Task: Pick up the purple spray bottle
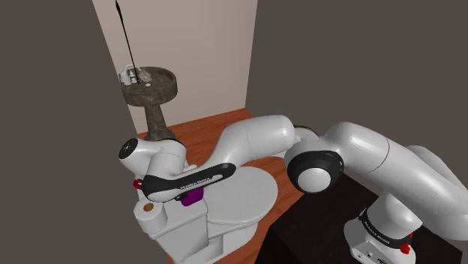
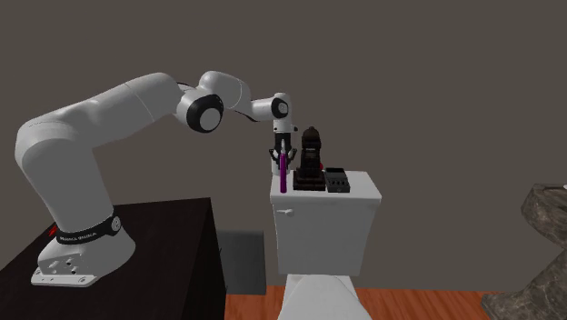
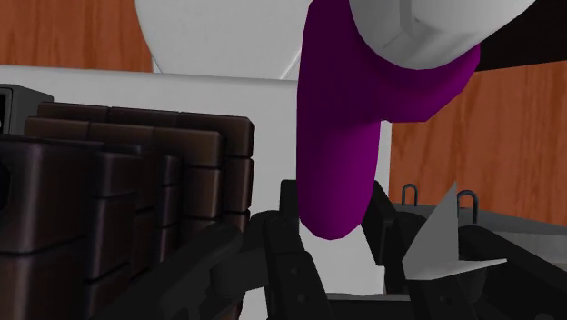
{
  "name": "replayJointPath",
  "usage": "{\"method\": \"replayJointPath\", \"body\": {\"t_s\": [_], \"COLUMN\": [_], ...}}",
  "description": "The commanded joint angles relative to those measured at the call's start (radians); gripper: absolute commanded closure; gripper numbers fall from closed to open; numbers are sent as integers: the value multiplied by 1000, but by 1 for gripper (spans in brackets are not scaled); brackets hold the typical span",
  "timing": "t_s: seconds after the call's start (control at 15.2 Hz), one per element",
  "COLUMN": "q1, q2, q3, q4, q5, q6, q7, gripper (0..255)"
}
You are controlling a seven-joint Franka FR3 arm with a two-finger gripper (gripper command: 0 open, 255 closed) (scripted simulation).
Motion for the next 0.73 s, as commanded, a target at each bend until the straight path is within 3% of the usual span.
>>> {"method": "replayJointPath", "body": {"t_s": [0.0,0.66], "q1": [0,-6], "q2": [2,-88], "q3": [-1,8], "q4": [4,-27], "q5": [0,7], "q6": [-2,-61], "q7": [-1,-13], "gripper": [255,255]}}
